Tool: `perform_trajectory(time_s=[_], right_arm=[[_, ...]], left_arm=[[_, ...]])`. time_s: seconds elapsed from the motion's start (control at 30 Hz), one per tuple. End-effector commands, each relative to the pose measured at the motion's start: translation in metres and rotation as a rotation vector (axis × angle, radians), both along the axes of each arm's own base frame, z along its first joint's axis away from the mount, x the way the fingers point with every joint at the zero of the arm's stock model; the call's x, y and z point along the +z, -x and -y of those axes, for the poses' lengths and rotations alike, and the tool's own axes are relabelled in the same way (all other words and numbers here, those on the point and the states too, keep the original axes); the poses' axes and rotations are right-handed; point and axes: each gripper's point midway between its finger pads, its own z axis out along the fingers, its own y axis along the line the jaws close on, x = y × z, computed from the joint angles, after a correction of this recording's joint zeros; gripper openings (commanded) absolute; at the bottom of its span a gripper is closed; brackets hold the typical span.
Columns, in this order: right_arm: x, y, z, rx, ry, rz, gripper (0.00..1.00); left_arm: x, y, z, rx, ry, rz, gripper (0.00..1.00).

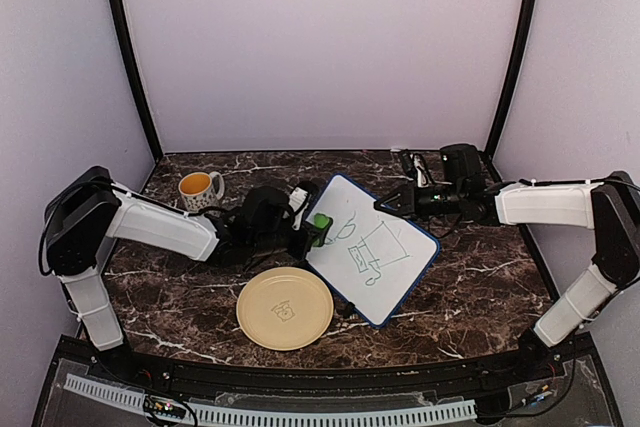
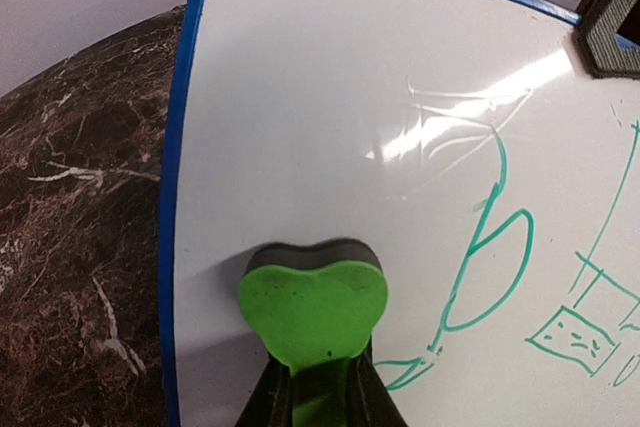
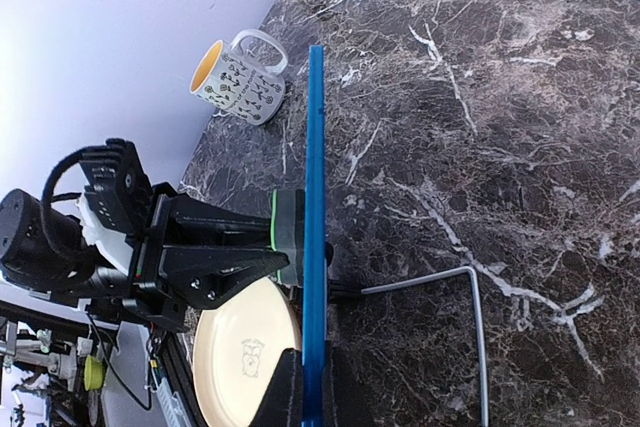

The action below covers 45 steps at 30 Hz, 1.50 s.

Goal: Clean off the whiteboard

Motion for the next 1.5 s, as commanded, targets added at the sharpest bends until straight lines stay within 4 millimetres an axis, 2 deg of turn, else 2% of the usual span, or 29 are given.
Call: perform_trajectory(time_s=[0.0,0.17,0.27,0.5,0.6,0.67,0.77,1.0,1.13,1.3,1.37,1.47], right_arm=[[-0.021,0.012,-0.006,0.039,0.025,-0.043,0.00],[-0.023,0.011,-0.006,0.038,0.026,-0.047,0.00],[-0.023,0.011,-0.006,0.040,0.025,-0.047,0.00],[-0.024,0.011,-0.006,0.036,0.026,-0.051,0.00],[-0.022,0.009,-0.005,0.033,0.025,-0.048,0.00],[-0.021,0.009,-0.005,0.032,0.025,-0.047,0.00],[-0.022,0.009,-0.004,0.029,0.026,-0.047,0.00],[-0.024,0.008,-0.002,0.024,0.025,-0.050,0.00],[-0.025,0.008,-0.003,0.029,0.023,-0.052,0.00],[-0.025,0.008,-0.002,0.029,0.024,-0.052,0.00],[-0.026,0.008,-0.002,0.028,0.023,-0.052,0.00],[-0.026,0.008,-0.003,0.028,0.020,-0.054,0.00]], left_arm=[[-0.023,0.025,-0.008,-0.012,-0.029,-0.034,0.00],[-0.027,0.031,-0.003,-0.025,-0.014,-0.036,0.00],[-0.014,0.023,0.008,-0.025,0.003,-0.006,0.00],[0.041,-0.005,0.032,-0.018,0.037,0.119,0.00],[0.050,-0.010,0.034,-0.007,0.043,0.132,0.00],[0.048,-0.011,0.033,-0.002,0.046,0.125,0.00],[0.032,-0.005,0.025,-0.001,0.028,0.097,0.00],[-0.009,0.021,0.002,0.013,-0.002,0.019,0.00],[-0.026,0.036,-0.001,0.006,-0.019,-0.006,0.00],[-0.025,0.045,0.006,-0.018,-0.017,0.005,0.00],[-0.020,0.043,0.011,-0.024,-0.011,0.018,0.00],[-0.001,0.035,0.022,-0.022,0.008,0.051,0.00]])
